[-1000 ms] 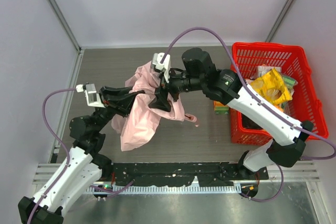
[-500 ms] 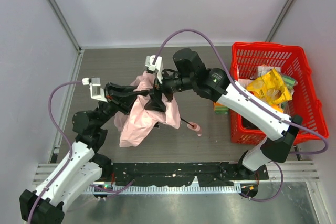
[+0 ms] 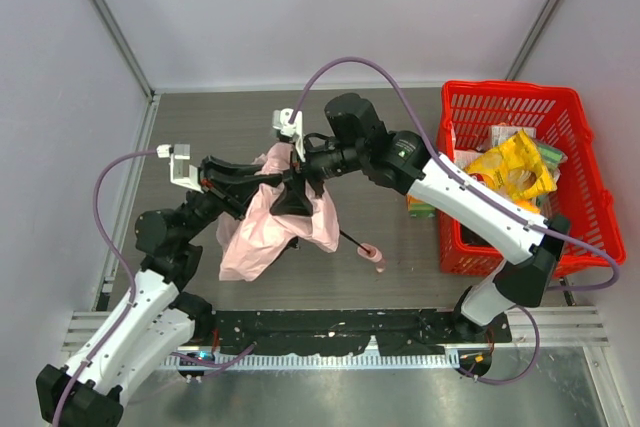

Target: Put away the umbrella

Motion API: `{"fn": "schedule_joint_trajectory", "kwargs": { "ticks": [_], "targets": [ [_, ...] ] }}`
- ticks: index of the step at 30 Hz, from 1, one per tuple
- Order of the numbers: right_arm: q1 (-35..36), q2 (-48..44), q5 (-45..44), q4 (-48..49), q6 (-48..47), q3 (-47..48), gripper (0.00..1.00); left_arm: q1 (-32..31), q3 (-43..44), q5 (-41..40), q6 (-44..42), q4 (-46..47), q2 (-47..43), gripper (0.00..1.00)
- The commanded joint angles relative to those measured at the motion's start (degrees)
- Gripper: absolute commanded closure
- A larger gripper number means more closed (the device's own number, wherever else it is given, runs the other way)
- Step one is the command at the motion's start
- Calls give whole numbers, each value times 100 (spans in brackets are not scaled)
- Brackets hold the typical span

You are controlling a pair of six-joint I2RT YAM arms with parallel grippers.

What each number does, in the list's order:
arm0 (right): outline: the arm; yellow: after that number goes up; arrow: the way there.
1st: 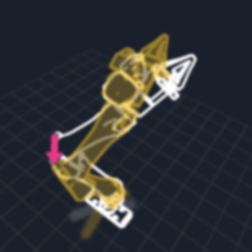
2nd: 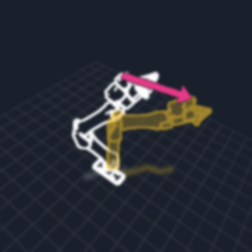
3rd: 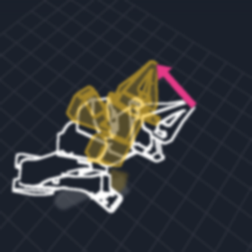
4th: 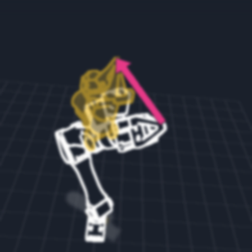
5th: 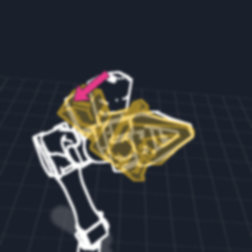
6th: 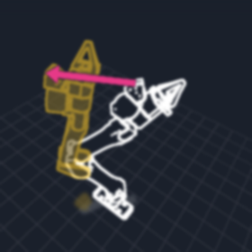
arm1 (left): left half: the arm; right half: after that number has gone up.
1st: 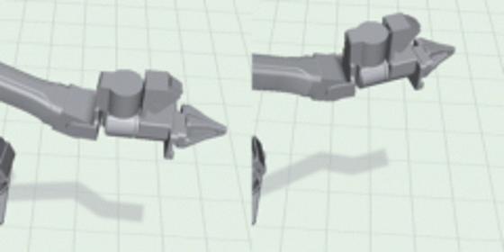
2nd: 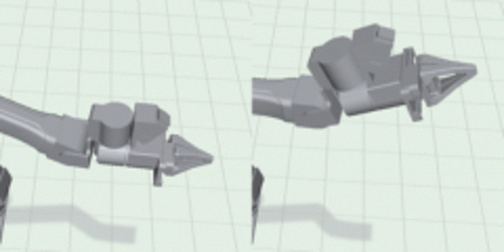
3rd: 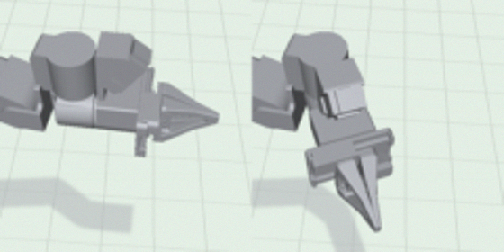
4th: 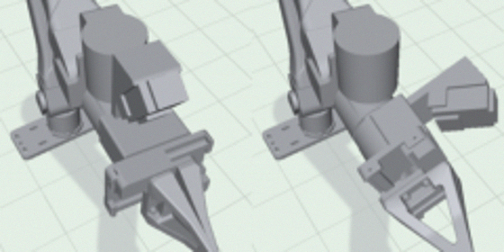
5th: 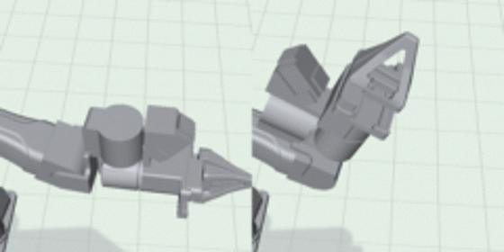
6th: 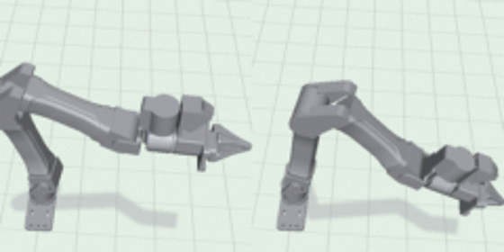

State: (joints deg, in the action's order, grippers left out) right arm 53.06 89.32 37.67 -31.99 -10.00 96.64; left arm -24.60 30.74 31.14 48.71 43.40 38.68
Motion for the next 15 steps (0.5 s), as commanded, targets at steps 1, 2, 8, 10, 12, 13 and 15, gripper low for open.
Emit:
{"fn": "schedule_joint_trajectory", "kwargs": {
  "ticks": [1,2,8,10,12,13,15],
  "targets": [
    [91,411,-199,237,-20,-84,17,-80,556,-81,447,881,-229,100],
    [91,420,-138,272,-11,-93,18,-80,547,-81,455,890,-238,100],
    [108,490,416,447,42,-276,68,-71,521,-46,552,1056,-246,100],
    [117,359,530,772,112,-513,84,-80,494,-29,578,1144,-273,100],
    [117,183,557,1036,182,-742,99,-89,459,-2,596,1276,-290,100],
    [117,78,557,1176,200,-830,100,-80,450,24,613,1346,-299,100],
    [117,-71,584,1361,296,-1041,99,-80,459,112,631,1469,-291,100]
  ]
}}
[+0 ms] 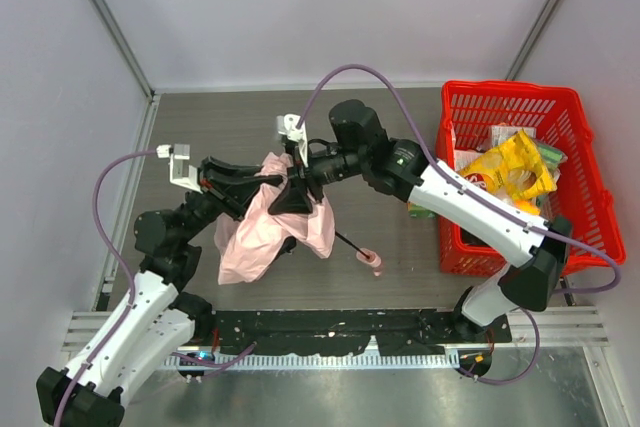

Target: Put away the umbrella

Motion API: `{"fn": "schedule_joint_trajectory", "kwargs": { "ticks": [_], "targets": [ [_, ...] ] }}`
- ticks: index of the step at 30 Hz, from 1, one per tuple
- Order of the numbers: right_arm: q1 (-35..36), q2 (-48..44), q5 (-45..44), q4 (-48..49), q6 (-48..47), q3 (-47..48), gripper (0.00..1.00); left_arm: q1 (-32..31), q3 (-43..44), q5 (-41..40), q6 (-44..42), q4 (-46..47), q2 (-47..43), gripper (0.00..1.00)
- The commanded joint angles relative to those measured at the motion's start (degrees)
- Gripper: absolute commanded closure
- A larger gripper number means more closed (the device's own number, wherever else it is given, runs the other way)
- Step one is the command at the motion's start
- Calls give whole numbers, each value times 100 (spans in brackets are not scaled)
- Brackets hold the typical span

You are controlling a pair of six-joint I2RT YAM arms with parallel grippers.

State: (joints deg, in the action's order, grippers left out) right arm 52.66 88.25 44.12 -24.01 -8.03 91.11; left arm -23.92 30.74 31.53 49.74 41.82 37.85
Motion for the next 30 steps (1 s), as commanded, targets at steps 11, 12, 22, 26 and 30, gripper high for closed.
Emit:
{"fn": "schedule_joint_trajectory", "kwargs": {
  "ticks": [11,12,22,26,30],
  "targets": [
    [112,-1204,-527,1381,381,-2053,99,-139,907,-839,-981,-1059,-1024,1],
    [112,-1257,-579,1408,399,-2158,99,-148,986,-1076,-1149,-1462,-1120,0],
    [-90,-1407,-993,2015,794,-2432,99,-139,1425,-2835,-1528,-3010,-1447,0],
    [-273,-1222,-1606,1953,803,-2230,99,-148,2118,-4140,-1450,-4941,-1342,0],
    [-423,-1065,-2241,1664,558,-1695,100,-148,2218,-4603,-1555,-5895,-1350,0]
  ]
}}
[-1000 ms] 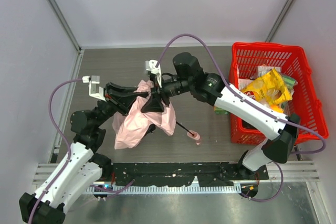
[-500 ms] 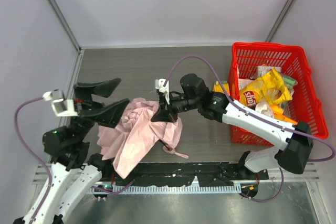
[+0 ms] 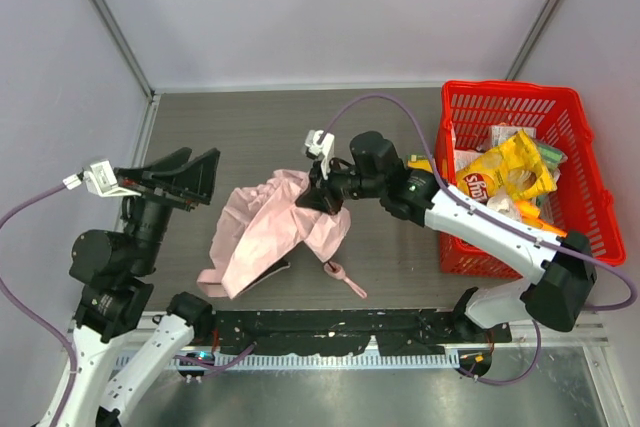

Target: Put away the umbrella

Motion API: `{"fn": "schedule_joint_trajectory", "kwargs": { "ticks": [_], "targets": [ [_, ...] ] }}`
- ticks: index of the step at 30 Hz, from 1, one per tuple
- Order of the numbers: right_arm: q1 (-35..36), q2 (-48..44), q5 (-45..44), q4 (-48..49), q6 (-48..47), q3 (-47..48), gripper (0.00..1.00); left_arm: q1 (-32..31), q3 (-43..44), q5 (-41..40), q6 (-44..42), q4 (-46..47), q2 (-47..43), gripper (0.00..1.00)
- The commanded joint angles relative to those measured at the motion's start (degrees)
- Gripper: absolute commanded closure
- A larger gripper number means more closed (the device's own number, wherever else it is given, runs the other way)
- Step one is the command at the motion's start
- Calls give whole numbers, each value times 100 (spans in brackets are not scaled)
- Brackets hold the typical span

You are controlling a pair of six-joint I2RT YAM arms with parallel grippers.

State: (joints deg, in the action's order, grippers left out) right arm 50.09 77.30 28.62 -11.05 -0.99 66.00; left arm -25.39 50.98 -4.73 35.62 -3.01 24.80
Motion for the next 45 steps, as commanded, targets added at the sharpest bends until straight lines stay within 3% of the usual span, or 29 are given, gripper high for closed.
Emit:
{"fn": "schedule_joint_trajectory", "kwargs": {
  "ticks": [1,5,10,13,17,20,22,25,29,34,37,39,42,43,45],
  "targets": [
    [-201,83,-622,140,-190,949,99,-1,97,-873,-125,-1405,-71,0],
    [-307,339,-340,-493,-401,1468,99,-1,-106,-433,296,-1422,86,0],
    [-324,-126,600,-503,-962,1021,99,-1,8,-116,349,-1694,613,0],
    [-324,-416,969,-705,-1306,854,99,-1,44,322,376,-1240,693,4],
    [-359,-680,1013,-758,-1474,731,99,-1,8,1008,622,-1008,903,9],
    [-394,-786,1154,-758,-1421,730,99,-1,-237,2157,622,-563,1044,6],
    [-420,-839,1189,-758,-1403,748,99,-1,-352,2284,745,-586,1054,0],
    [-430,-874,1225,-750,-1351,800,99,-1,-553,2249,806,-492,913,0],
    [-447,-874,1251,-706,-1307,845,99,-1,-791,2897,1131,98,991,1],
    [-491,-839,1190,-697,-1263,968,99,-1,-791,3417,1088,-16,1317,1],
    [-509,-804,1172,-671,-1245,1020,99,-1,-1072,3610,1447,719,1317,10],
    [-517,-804,1155,-609,-1210,1003,99,-1,-1134,3602,1597,976,1396,25],
    [-535,-778,1093,-521,-1131,985,99,-1,-1125,3716,1738,1187,1580,37],
    [-552,-769,1067,-486,-1105,985,99,-1,-1134,3795,1799,1275,1633,35],
    [-570,-734,1049,-468,-1069,1012,99,-1,-1134,3936,1800,1311,1643,15]
  ]
}}
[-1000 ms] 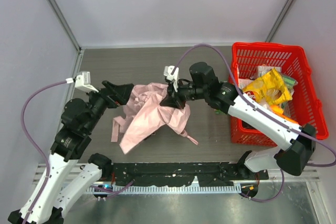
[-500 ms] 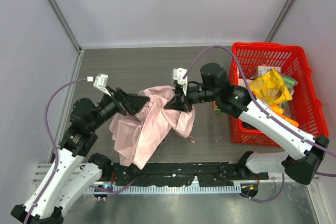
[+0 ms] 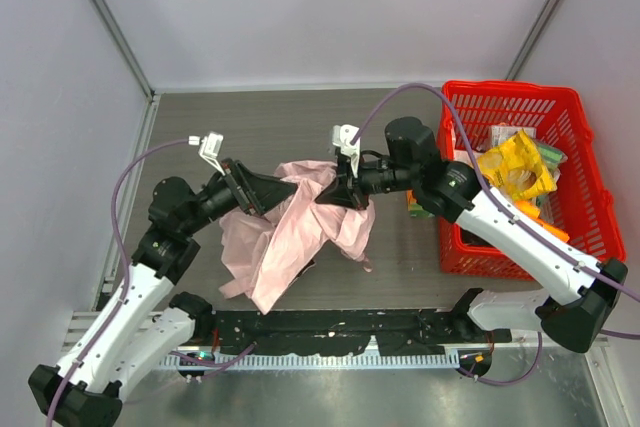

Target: Put away the umbrella

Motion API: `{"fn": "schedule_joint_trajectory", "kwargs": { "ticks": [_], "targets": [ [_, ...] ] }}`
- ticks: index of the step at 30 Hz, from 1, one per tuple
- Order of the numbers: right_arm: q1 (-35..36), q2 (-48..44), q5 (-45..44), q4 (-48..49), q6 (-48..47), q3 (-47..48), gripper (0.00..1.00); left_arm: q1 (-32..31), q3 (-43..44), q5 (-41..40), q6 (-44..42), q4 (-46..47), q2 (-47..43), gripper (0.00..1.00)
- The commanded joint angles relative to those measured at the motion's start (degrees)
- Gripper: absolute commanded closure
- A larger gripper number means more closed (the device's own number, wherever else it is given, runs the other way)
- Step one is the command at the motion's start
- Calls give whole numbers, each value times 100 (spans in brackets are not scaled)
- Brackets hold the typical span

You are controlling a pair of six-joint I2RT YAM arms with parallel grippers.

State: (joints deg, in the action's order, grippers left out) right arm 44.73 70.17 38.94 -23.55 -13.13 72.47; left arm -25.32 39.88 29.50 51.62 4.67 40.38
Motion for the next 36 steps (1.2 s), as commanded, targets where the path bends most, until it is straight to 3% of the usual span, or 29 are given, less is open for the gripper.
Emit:
{"fn": "schedule_joint_trajectory", "kwargs": {
  "ticks": [1,7,10,16,18,20,25,26,28,30,31,33,36],
  "targets": [
    [-43,-12,35,782,144,382,99,-8,-59,531,217,570,14,9],
    [-175,-4,87,922,214,417,99,-8,-244,364,262,308,-338,3],
    [-166,40,149,1027,319,461,99,-8,-217,180,165,44,-312,11],
    [-175,128,281,1230,539,417,99,-8,19,241,235,447,268,26],
    [-175,137,333,1160,539,426,99,-8,116,188,174,570,356,41],
    [-175,120,308,1020,591,426,99,-8,187,118,103,658,374,67],
    [-175,137,36,361,775,470,99,-8,55,372,7,1431,146,94],
    [-175,102,-17,282,889,453,97,-8,20,460,-63,1510,85,96],
    [-184,32,-184,254,1214,400,81,-8,-50,627,-204,1747,-47,100],
    [-210,-12,-220,228,1617,409,59,-17,-173,662,-336,1967,-231,100],
    [-236,-12,-142,159,1716,435,41,-8,-260,706,-389,2185,-319,100],
    [-307,-21,121,97,1979,444,25,-8,-471,777,-459,2608,-495,100],
    [-386,-47,525,123,2349,470,24,-8,-709,970,-521,3259,-663,100]
  ]
}}
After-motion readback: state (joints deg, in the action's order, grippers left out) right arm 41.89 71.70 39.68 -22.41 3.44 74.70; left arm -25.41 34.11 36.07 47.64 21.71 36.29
